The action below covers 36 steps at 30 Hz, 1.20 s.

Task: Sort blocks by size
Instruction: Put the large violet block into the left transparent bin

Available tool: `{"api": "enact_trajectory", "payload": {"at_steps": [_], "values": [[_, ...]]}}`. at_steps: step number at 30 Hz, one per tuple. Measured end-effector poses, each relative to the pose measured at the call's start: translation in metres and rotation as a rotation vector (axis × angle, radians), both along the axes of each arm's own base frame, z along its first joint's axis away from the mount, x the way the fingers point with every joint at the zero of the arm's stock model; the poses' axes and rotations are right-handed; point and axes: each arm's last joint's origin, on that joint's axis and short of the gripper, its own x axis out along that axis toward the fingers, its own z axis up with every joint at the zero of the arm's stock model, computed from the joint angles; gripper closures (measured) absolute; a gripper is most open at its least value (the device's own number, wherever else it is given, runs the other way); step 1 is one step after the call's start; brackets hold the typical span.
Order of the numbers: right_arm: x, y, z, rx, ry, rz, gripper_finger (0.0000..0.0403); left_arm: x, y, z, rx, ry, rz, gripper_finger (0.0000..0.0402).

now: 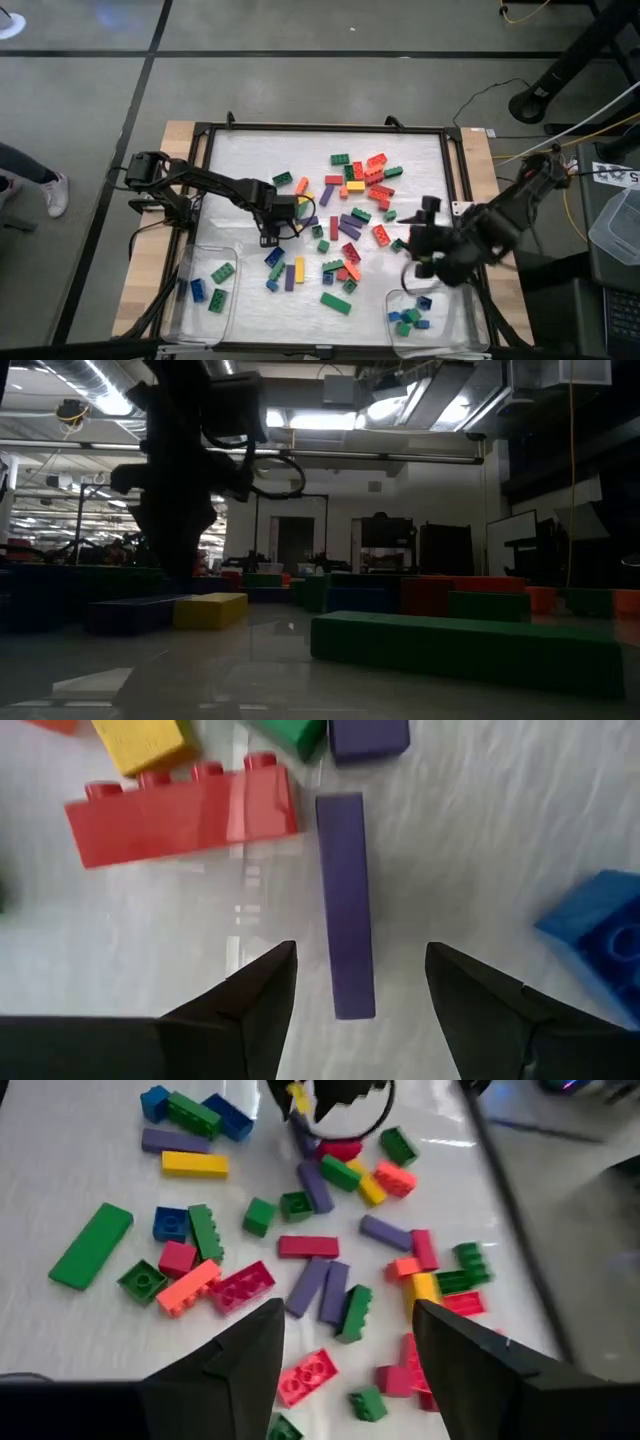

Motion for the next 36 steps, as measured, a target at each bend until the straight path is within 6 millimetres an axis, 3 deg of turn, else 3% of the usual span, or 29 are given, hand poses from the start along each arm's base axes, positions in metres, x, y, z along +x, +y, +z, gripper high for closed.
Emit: {"api": "enact_trajectory", "payload": {"at_steps": [7,14,20,26,31,36], "values": [[0.018,-0.043,-0.062,0.210,-0.130,0.037,0.0182,-0.004,0.007,-0.009,0.013,-0.001,0.032,0.0192],[0.037,-0.074,-0.114,0.300,-0.145,-0.107,0.0182,-0.007,0.017,-0.019,0.010,-0.028,0.086,0.0196],[0.046,-0.092,-0.128,0.406,-0.121,-0.340,0.0182,-0.008,0.021,-0.019,-0.027,-0.025,0.094,0.0261],[0.057,-0.102,-0.146,0.335,-0.039,-0.353,0.0182,-0.008,0.022,-0.019,-0.045,-0.023,0.084,0.0363],[0.066,-0.115,-0.165,0.337,0.048,-0.386,0.0182,-0.004,0.021,-0.009,-0.088,-0.005,0.103,0.0365],[0.072,-0.127,-0.181,0.317,0.113,-0.418,0.0182,0.007,0.014,0.016,-0.148,-0.004,0.043,0.0358]]}}
